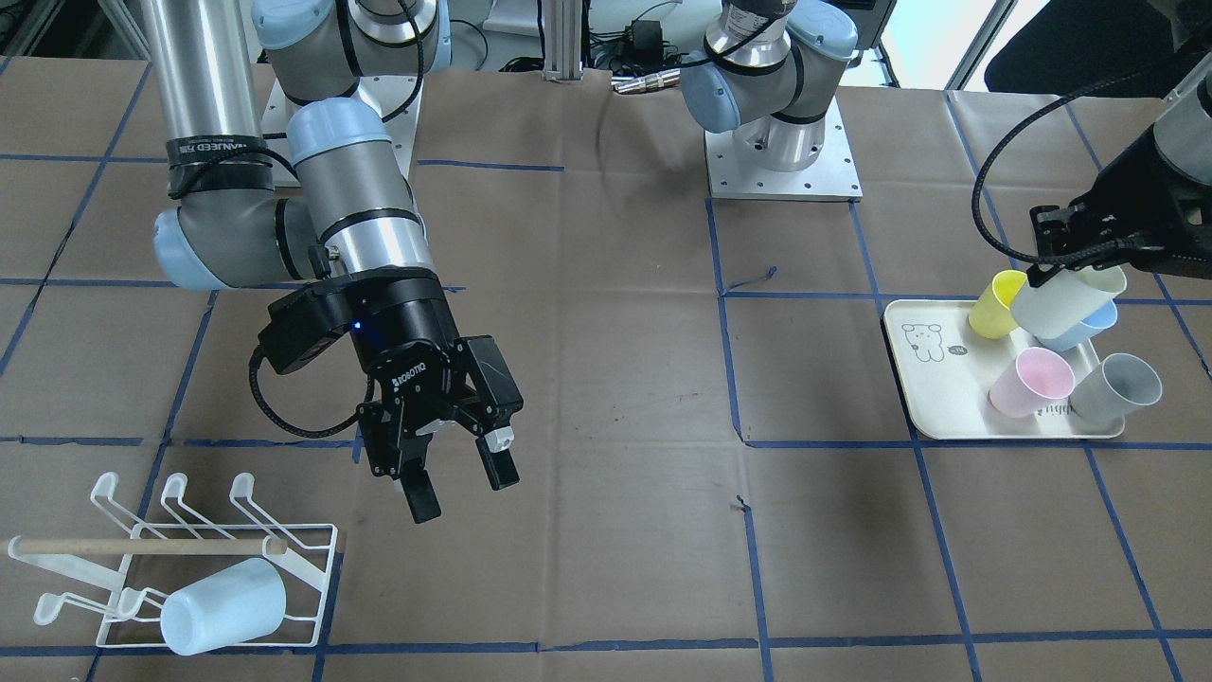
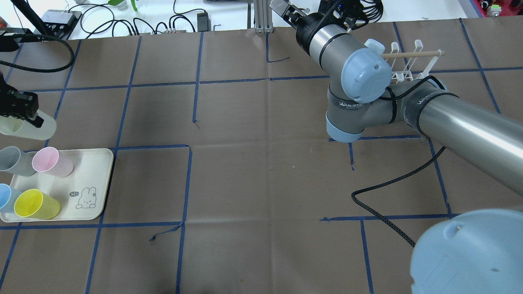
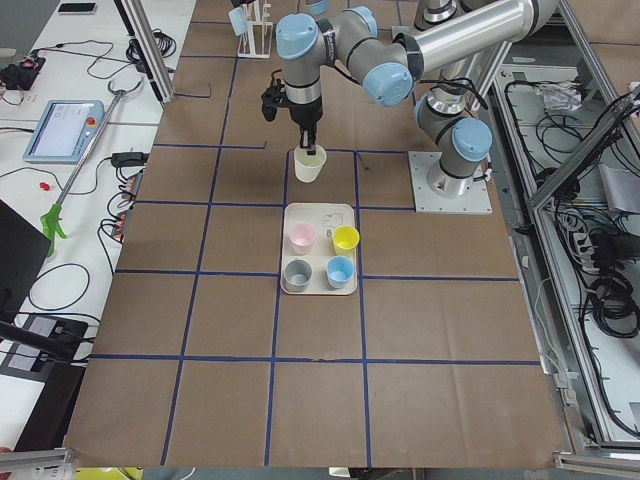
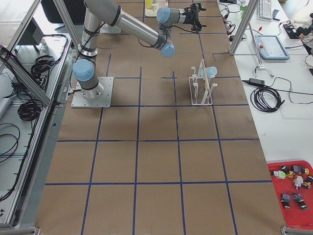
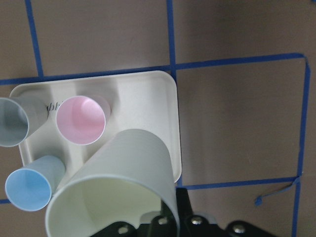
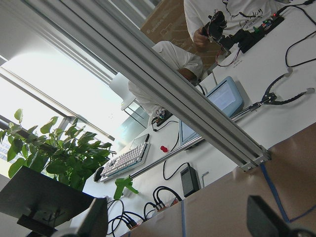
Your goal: Transfer IKEA cup to right arm and place on rack
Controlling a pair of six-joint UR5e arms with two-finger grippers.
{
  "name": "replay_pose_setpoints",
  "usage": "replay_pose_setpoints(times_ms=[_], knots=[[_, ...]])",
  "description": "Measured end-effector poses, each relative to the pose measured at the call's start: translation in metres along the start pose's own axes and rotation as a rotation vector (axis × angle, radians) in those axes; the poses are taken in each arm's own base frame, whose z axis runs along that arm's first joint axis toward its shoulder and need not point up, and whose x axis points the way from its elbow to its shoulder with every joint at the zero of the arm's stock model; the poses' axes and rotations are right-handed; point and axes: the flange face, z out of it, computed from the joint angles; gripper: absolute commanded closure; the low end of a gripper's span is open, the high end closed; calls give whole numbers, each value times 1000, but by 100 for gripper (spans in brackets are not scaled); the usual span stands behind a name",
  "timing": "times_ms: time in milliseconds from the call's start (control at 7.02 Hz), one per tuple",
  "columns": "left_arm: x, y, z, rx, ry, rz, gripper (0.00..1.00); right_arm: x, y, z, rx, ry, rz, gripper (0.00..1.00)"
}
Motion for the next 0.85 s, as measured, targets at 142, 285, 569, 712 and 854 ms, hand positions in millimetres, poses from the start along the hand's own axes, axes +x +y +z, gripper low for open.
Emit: replay_pose_setpoints(times_ms=[142,285,569,712,854], knots=[[4,-19,5,95,50,36,100,0,10,-2,-29,-5,80,0],[12,-38,10,204,93,84,100,2,18,-4,-69,-15,171,0],[31,-67,26,434,191,179,100,4,31,-7,-125,-20,327,0],[42,-71,45,549,230,228,100,3,35,-8,-142,-22,364,0],[56,-68,65,664,251,284,100,3,39,-9,-154,-21,396,0]])
